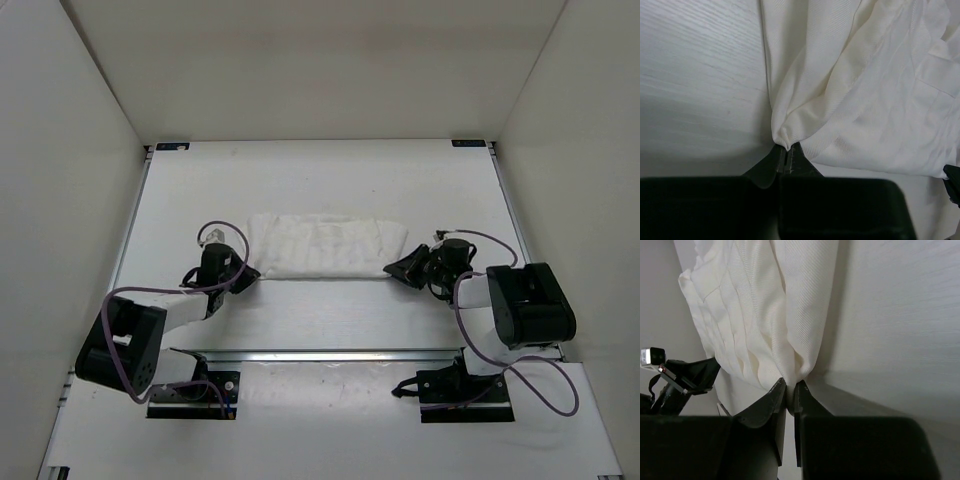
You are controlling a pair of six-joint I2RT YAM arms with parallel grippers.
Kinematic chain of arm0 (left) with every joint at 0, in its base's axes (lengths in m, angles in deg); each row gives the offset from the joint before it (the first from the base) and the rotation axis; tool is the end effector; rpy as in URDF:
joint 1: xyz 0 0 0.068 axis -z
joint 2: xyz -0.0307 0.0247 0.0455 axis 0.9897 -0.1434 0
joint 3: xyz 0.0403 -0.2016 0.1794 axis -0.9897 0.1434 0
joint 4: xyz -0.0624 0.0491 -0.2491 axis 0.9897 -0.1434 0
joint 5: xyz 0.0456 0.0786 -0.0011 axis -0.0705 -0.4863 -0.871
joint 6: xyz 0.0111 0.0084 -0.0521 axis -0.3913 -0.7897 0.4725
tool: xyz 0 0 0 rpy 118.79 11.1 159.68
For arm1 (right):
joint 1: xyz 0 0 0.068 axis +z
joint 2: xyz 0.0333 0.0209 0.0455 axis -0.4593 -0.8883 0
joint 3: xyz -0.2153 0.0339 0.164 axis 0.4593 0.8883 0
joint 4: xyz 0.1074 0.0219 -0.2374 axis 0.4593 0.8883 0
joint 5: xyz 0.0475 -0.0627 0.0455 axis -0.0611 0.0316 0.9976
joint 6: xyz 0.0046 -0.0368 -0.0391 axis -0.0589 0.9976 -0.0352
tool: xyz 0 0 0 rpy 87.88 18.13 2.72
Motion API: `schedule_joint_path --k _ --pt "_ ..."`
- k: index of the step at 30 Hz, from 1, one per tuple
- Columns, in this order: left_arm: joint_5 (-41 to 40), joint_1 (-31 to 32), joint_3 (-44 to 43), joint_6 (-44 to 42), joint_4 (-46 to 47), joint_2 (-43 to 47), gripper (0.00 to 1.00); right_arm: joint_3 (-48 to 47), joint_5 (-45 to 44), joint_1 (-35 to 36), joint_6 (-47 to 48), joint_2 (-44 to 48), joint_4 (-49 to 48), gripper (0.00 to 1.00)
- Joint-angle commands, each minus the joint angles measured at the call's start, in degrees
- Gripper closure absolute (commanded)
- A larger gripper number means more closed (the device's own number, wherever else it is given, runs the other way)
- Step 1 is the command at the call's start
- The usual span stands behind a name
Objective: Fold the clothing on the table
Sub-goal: Fold the skirt
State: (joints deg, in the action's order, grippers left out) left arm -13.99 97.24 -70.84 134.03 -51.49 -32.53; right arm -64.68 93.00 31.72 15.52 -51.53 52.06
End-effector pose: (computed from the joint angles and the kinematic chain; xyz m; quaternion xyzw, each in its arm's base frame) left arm 0.2110 -0.0597 0.1239 -0.2488 0.8811 -0.2241 0.3340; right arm 0.2395 0.0382 0.1064 0.2267 0.8287 0.4381 0.2643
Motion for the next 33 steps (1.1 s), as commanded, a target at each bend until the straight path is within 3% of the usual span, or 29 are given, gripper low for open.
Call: schedule_joint_path --k 1,8,11,13,21,27,33 --pt "1.0 2.7 -2.9 -0.6 1.3 -2.5 1.0 -3.8 -1.5 -3.4 6.7 6.0 8.1 1.0" --pt "3.2 14.2 -7.1 4.8 12.8 -12.4 1.0 -18.7 -5.2 -7.4 25.6 13.7 35.8 1.0" --pt "4.3 16.8 -7.6 7.1 17.8 -17.6 1.0 -26.7 -7.0 -5.2 32.1 13.4 44.6 1.0" --pt "4.7 17.4 -6.8 9.0 22.0 -20.2 1.0 -33.8 -9.0 0.3 33.9 11.7 50.0 1.0" --pt "3.1 16.5 -5.6 9.4 23.0 -21.9 1.0 -45.2 -11.4 18.7 31.9 3.1 46.1 1.0" --pt "2.9 16.7 -4.6 9.4 23.6 -21.3 1.0 -50.1 -10.4 27.7 30.3 -6.9 42.5 1.0" --pt "3.8 16.4 -4.4 9.5 24.9 -22.4 1.0 -52.4 -8.3 31.8 27.9 -15.1 40.1 1.0"
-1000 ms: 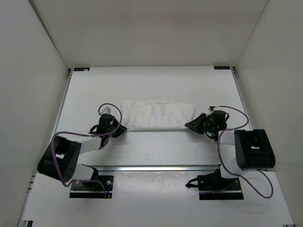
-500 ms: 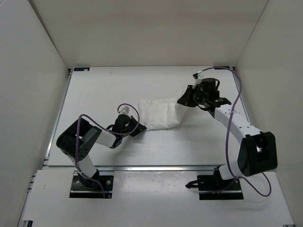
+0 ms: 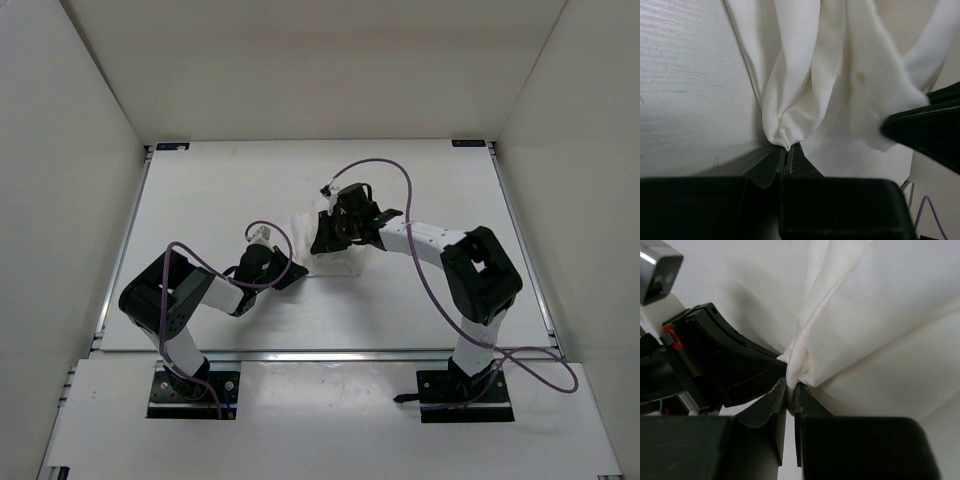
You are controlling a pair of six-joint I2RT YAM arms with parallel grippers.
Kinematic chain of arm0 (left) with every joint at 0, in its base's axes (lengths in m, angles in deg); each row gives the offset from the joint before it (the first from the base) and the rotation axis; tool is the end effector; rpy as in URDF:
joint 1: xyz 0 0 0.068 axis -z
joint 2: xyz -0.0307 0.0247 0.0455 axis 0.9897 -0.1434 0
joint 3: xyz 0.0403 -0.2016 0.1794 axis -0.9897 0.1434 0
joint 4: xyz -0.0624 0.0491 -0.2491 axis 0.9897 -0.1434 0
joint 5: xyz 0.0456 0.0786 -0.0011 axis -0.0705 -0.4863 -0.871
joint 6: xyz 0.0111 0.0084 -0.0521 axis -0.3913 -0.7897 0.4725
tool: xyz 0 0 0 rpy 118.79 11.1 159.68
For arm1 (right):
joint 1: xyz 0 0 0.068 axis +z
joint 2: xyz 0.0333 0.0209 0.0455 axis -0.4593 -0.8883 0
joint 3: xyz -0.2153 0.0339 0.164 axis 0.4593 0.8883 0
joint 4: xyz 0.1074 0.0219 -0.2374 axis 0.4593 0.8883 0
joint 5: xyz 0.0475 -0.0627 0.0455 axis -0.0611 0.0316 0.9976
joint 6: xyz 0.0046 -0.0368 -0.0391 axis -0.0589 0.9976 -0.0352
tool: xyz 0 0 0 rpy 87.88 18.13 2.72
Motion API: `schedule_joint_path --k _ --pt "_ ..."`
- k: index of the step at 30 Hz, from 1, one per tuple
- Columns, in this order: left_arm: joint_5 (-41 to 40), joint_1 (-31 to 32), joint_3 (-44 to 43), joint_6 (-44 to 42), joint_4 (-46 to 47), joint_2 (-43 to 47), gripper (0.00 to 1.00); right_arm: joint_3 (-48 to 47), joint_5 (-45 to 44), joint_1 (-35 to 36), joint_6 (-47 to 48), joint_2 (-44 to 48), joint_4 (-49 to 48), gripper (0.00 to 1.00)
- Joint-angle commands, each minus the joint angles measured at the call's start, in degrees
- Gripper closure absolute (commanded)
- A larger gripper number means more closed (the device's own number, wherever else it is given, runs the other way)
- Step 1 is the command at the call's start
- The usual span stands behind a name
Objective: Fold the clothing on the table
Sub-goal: Fold the skirt
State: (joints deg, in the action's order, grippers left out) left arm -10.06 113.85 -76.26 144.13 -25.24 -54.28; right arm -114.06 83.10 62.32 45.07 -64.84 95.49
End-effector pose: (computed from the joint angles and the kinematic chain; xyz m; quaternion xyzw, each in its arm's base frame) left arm 0.2308 -0.1489 0.1003 -0.1723 0.8596 -0.3705 0.3069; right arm 0.3152 0.2381 0.2083 -0.1735 0.8819 0.3580 0.2529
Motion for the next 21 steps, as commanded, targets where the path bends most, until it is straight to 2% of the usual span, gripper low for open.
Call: schedule_joint_path --k 1,7,14,15,18,21 --pt "0.0 -0.5 1.2 -0.6 -1.4 -0.6 1.0 -3.7 2.0 1.7 -1.3 -2.8 -3.2 1.0" --pt "0.7 -0.7 1.8 -0.3 -0.3 -1.0 1.0 -5.7 4.2 3.1 -1.8 -7.0 -2.3 1.0" --pt "2.5 -1.5 3.2 0.7 1.7 -0.9 1.0 -6.1 4.2 3.6 -2.0 -6.5 0.4 1.0" --pt "2.4 -2.0 3.0 0.4 1.8 -0.9 1.0 -6.3 4.5 3.8 -2.1 -6.3 0.8 0.99" --pt "2.2 -1.5 3.1 0.5 1.8 -0.7 1.0 -9.1 6.8 4.5 -0.1 -8.0 4.8 0.86" --pt "2.5 -1.7 3.5 0.8 2.0 -0.8 0.98 -9.7 3.7 5.9 1.3 -5.7 6.5 0.8"
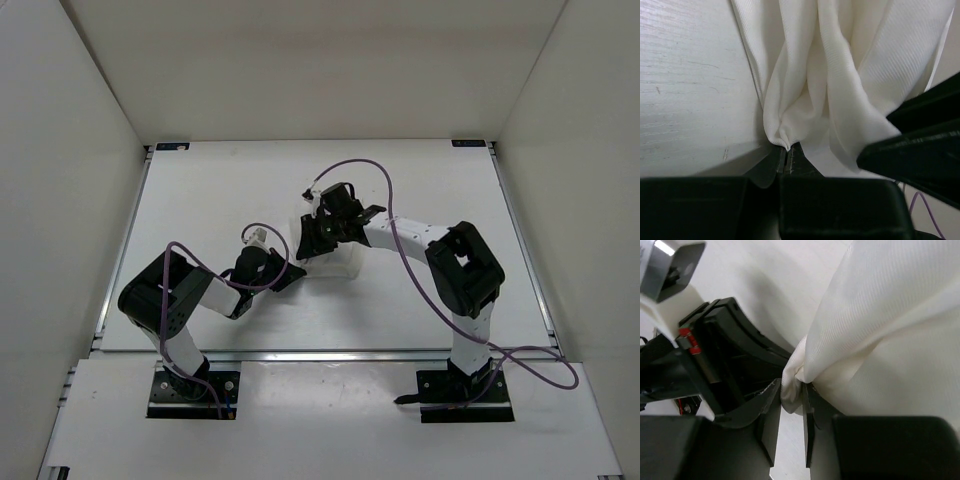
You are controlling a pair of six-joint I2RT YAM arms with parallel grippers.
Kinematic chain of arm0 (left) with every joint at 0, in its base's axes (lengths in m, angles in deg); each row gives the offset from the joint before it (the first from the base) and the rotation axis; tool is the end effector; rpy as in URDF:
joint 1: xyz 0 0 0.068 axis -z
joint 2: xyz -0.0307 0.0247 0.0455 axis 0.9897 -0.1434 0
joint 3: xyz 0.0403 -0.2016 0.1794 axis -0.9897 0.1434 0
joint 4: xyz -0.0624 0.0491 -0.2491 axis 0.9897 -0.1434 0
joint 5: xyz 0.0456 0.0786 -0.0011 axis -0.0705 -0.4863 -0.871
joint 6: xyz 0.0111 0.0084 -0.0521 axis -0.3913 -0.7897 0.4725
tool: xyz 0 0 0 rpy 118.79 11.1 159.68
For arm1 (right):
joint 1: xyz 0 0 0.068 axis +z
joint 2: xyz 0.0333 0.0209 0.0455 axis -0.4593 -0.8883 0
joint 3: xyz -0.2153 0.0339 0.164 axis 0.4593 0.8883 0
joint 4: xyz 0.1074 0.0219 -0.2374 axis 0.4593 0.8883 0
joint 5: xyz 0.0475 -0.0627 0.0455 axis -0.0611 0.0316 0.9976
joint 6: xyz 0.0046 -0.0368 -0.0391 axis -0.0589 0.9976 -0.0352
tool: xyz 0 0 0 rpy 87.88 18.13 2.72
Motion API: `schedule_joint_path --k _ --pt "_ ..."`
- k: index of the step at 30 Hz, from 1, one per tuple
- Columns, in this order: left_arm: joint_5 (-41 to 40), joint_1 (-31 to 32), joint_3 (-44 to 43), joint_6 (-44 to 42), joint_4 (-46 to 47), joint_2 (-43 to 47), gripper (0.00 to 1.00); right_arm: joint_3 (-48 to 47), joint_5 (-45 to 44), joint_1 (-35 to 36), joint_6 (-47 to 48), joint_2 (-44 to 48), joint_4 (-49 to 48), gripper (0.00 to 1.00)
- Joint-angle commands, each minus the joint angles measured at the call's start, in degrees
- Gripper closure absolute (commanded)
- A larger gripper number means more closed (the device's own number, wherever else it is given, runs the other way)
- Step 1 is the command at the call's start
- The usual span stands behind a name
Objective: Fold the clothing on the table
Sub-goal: Fold the skirt
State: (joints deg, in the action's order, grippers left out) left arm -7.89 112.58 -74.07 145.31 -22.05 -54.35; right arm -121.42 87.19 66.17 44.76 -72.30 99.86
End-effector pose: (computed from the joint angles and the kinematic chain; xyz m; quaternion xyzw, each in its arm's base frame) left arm 0.2269 -0.1411 0.0969 -0.1802 0.8533 -0.3864 0.3002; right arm 0.3174 0.2769 0.1928 -0.2069 0.8827 0.3775 0.1887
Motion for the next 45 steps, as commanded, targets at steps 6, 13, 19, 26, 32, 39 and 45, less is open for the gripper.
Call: schedule_joint_path --k 6,13,19,26,32,39,45 --pt "0.9 -0.8 1.6 -0.4 -1.0 -0.7 0.83 -1.9 -1.5 1.8 2.6 9.3 4.4 0.65" --pt "2.8 -1.2 2.7 0.7 -1.7 2.1 0.56 5.0 -4.8 -0.1 2.9 19.1 -0.3 0.53" --pt "3.7 -1.6 3.0 -1.0 -14.2 10.7 0.41 12.1 -6.4 -3.5 2.2 29.7 -5.1 0.87" --pt "6.0 -6.4 10.3 -4.5 -25.3 30.3 0.33 16.7 -5.3 -8.0 2.2 34.9 -5.5 0.96" --pt "5.6 -16.5 4.5 -12.3 -48.2 55.1 0.24 19.9 -1.8 -8.1 0.1 34.3 -11.1 1.0" --pt "19.9 -18.5 -12.2 -28.4 -65.0 44.5 0.01 18.8 -1.9 -8.9 0.9 33.5 -8.0 0.99" --pt "20.7 -16.7 -10.2 -28.1 -62.1 45.2 0.02 21.6 -3.5 -10.3 1.5 36.5 -6.3 1.0"
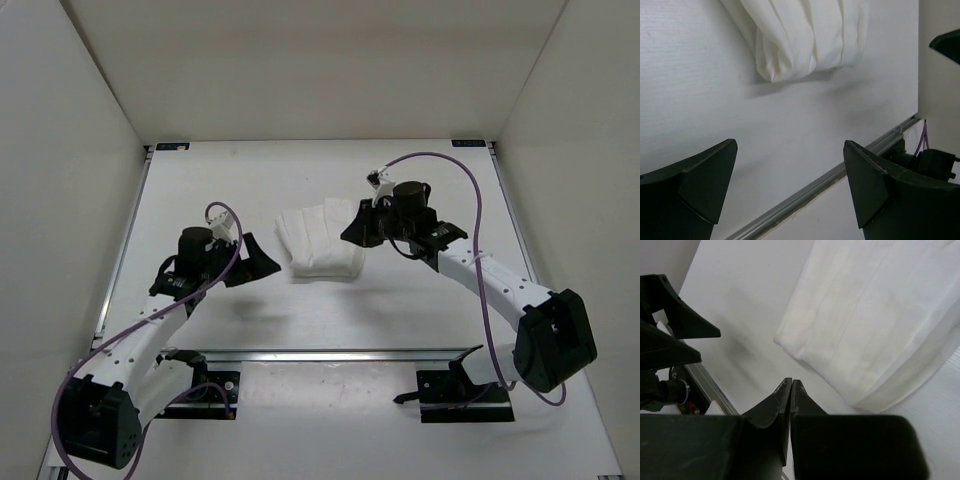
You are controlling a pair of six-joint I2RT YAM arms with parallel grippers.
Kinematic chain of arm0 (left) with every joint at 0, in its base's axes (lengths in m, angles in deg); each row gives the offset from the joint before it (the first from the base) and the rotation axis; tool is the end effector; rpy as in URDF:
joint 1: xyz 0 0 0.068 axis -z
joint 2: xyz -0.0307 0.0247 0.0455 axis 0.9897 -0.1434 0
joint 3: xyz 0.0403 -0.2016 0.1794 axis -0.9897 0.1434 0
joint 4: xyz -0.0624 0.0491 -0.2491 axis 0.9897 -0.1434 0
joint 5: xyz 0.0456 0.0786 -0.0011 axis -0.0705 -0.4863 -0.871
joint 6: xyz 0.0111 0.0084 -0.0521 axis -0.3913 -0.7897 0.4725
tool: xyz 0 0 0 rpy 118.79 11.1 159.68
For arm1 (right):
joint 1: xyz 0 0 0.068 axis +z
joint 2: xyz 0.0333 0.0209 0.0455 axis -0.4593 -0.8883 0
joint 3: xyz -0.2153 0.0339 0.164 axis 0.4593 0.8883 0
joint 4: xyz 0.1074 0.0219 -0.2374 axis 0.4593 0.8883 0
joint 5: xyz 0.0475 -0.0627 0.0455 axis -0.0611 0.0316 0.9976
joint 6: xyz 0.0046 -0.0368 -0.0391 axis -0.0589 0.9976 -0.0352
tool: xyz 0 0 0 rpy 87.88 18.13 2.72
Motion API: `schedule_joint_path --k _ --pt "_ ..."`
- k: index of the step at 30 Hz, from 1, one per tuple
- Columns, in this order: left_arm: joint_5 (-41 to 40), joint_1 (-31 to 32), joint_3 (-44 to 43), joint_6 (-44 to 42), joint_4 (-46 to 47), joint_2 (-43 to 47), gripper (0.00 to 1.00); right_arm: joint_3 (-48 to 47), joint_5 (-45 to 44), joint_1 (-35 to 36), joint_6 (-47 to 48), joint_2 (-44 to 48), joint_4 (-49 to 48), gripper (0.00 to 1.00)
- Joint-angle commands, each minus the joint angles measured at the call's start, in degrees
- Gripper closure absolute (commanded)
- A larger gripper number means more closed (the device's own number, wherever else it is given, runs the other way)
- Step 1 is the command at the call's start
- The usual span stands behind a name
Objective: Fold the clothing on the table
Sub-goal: Fold the skirt
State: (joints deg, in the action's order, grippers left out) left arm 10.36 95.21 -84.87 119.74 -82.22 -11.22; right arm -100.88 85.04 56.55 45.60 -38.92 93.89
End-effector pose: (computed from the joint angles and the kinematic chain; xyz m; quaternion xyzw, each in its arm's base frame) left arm 0.1894 -0.0615 0.2299 -0.0548 0.8792 -0.3576 0.3100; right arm 0.2590 0.1626 0.2851 -0.1611 0.8278 0.3925 0.3671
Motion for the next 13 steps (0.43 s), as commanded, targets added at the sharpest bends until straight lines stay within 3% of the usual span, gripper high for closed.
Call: schedule_joint_path --k 1,7,9,13 --pt "1.4 1.0 0.9 -2.7 -2.1 2.3 0.02 1.4 -3.3 -0.7 1.2 3.6 0.2 1.0" --pt "-0.7 1.0 1.2 -3.5 -3.3 5.4 0.01 1.5 -9.2 0.9 3.3 3.7 1.8 1.0" --pt "-7.6 2.3 -0.3 -4.8 -7.5 5.0 0.02 2.8 -13.0 2.3 5.5 3.9 0.7 1.0" --pt "-11.3 2.2 -4.7 -9.3 -14.7 1.7 0.02 6.4 -11.7 2.9 6.4 3.8 -4.1 1.0"
